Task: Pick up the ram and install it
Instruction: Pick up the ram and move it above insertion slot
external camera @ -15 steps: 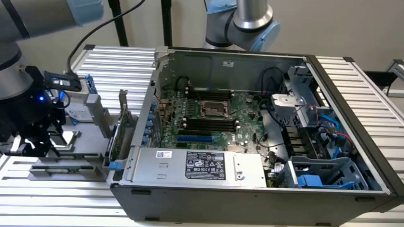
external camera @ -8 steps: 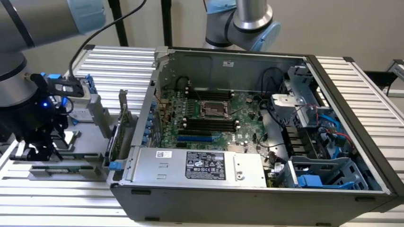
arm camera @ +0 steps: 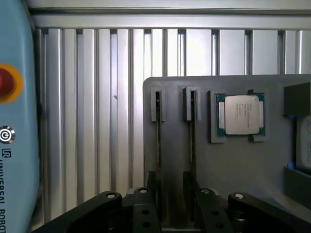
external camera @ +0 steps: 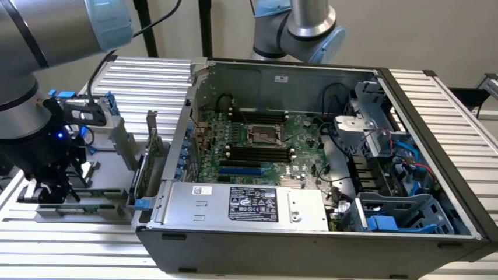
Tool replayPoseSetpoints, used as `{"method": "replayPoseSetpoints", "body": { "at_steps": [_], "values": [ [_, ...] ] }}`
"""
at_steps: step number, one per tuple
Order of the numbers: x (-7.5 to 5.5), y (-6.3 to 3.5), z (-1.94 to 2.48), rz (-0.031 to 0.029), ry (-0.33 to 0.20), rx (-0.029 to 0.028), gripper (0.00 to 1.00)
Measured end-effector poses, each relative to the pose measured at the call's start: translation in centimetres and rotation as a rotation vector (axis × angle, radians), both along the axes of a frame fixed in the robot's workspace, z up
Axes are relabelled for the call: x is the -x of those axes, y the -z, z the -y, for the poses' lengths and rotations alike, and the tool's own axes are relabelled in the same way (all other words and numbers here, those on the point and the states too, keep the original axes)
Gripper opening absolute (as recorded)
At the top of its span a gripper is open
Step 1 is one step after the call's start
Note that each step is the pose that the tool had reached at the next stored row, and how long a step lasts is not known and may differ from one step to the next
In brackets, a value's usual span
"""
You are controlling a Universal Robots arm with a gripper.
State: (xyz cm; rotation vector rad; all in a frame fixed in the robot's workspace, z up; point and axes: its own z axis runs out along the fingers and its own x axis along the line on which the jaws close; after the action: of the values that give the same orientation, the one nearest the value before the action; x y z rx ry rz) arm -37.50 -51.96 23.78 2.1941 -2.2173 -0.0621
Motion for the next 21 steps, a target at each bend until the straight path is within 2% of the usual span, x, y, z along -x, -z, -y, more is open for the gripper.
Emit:
{"method": "replayPoseSetpoints", "body": {
  "at_steps": [13, 21],
  "values": [
    [0.0, 1.44, 0.04, 0.0011, -0.014, 0.0157, 0.36],
    [0.0, 2.36, 0.04, 0.0034, -0.019, 0.0233, 0.36]
  ]
}}
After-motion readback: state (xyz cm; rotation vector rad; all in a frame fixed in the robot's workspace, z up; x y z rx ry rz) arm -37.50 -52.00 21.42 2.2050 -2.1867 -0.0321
